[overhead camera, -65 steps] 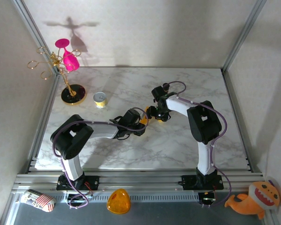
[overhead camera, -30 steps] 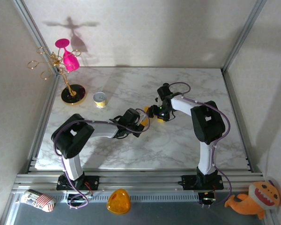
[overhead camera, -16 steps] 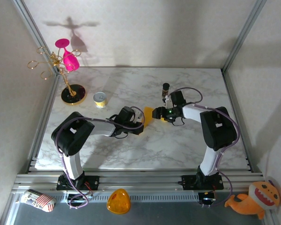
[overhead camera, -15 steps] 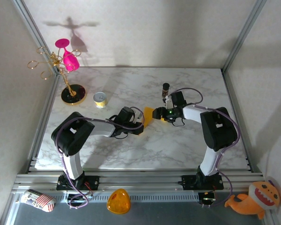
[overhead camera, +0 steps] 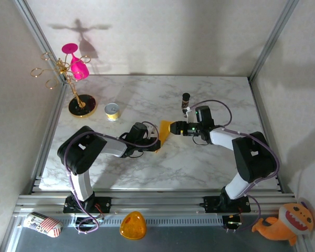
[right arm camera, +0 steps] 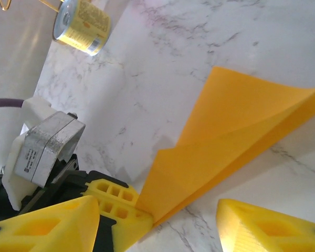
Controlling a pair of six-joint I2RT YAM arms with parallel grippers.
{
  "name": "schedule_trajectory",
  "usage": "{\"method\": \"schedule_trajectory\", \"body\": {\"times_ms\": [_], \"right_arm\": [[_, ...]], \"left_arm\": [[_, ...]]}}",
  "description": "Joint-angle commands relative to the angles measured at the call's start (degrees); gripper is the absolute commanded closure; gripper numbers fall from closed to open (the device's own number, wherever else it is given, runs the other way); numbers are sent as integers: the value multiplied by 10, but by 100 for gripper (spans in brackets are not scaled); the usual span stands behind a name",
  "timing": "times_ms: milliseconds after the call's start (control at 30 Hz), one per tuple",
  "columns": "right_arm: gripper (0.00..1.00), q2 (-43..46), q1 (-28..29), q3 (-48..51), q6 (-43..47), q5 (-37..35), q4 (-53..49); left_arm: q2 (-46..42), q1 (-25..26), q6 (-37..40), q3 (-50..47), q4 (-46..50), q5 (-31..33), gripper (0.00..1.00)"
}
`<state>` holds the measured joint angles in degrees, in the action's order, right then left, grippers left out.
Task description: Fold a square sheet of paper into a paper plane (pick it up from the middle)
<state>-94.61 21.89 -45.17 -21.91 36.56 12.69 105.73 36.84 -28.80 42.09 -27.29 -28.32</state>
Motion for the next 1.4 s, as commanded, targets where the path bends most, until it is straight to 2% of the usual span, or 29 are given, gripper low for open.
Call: {"method": "schedule_trajectory", "body": {"times_ms": [0,367,633,767,1367], "right_arm": [[44,-32,19,-16,-5,22,22],[67,-126,53,-76,-17,46,28],[67,-158,58,-94,-18,56,28],[67,-159,58,-98,-14,56,21],[65,-104,50,-57,6,50,1]], "left_arm": [[18,-1,-13,-18,20,-9,100],[23,-1,-12,-27,21,-5,99],[27,-1,-14,-26,23,-5,86],[29,-2,-17,-25,25,-2,84],[40,-3,-28,-22,38,5,98]]}}
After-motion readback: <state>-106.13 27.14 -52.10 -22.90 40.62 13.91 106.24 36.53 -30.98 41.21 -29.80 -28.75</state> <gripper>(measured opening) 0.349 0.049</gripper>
